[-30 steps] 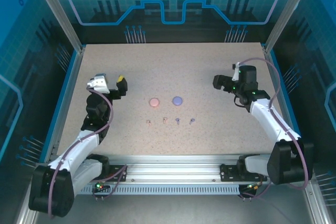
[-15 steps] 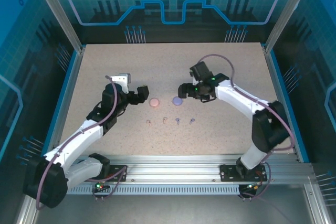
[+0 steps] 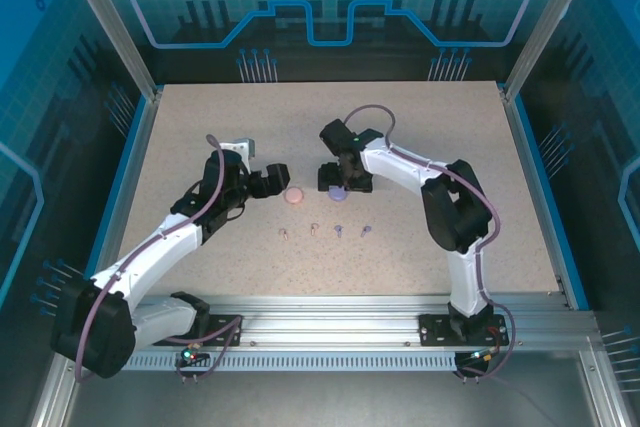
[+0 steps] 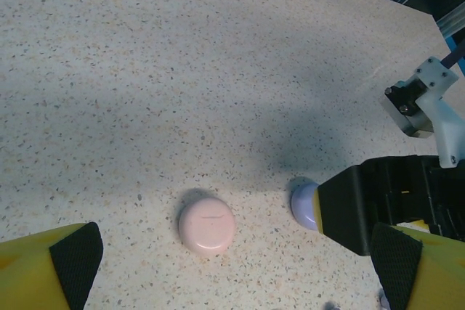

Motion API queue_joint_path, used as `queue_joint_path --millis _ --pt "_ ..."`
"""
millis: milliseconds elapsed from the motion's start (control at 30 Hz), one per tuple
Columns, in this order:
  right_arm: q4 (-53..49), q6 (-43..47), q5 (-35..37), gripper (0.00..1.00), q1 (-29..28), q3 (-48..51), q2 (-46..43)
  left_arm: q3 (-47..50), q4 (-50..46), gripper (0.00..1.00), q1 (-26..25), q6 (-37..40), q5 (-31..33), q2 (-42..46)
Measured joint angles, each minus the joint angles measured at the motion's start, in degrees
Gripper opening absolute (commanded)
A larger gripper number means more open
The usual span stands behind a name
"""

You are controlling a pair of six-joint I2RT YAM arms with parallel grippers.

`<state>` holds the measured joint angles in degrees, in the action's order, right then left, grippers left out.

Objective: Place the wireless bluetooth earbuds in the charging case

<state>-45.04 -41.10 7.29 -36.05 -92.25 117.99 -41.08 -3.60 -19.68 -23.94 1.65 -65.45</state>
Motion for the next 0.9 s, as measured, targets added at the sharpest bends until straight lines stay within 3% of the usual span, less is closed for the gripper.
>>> queue_joint_path --millis 333,900 --pt "-3.41 -5.44 1.75 0.83 -0.02 -4.85 4.83 -0.98 -1.22 0.99 4.68 -4.63 -3.08 0.74" --pt "-7.04 -10.19 3.45 0.77 -1.64 -9.55 9.92 -0.92 0.81 0.99 4.87 -5.33 -4.09 2.73"
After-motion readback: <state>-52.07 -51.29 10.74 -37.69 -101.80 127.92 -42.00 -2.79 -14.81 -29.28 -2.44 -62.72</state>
